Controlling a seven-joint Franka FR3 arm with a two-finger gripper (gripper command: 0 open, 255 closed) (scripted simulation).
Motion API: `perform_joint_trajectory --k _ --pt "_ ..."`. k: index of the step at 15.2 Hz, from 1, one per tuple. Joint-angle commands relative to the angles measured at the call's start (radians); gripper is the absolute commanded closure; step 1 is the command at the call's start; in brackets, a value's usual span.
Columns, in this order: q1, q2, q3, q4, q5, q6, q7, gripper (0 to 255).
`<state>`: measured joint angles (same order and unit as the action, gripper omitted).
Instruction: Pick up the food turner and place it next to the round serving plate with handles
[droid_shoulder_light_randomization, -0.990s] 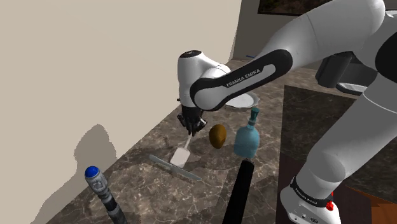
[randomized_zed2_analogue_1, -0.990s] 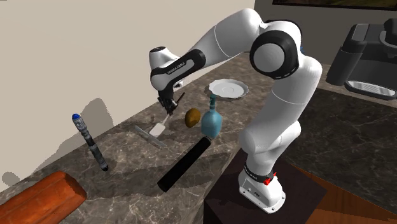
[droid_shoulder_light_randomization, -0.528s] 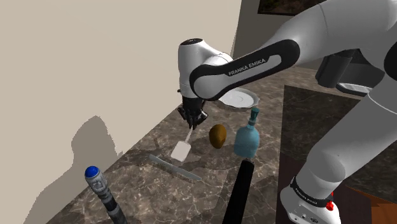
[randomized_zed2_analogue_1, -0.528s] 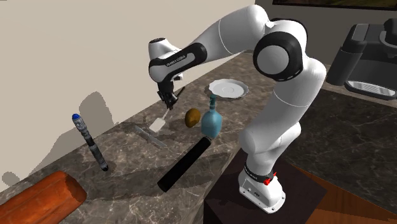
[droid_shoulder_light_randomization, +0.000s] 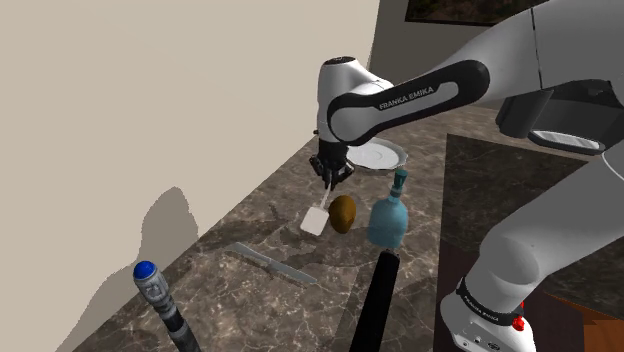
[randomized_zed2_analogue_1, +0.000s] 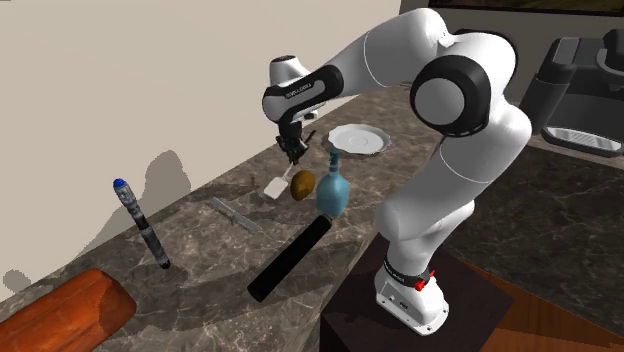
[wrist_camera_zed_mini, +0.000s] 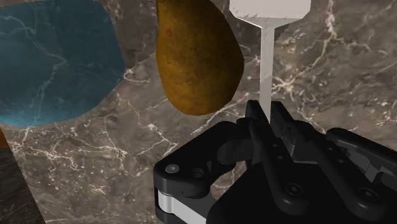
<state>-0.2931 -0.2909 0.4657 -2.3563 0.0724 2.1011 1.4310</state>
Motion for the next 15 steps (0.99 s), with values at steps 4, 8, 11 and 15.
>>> perform_joint_trajectory --k 4,8,11,15 --pt "-0.041 -0.062 -0.097 -0.067 -0.002 0.007 -0.142 255" --pt "-0.081 -0.085 -0.173 -0.098 -0.021 0.015 -0.247 255" --pt "-0.114 -0.089 -0.228 -0.108 -0.040 0.022 -0.323 255" --pt "-0.160 -0.078 -0.301 -0.105 -0.069 0.032 -0.422 255"
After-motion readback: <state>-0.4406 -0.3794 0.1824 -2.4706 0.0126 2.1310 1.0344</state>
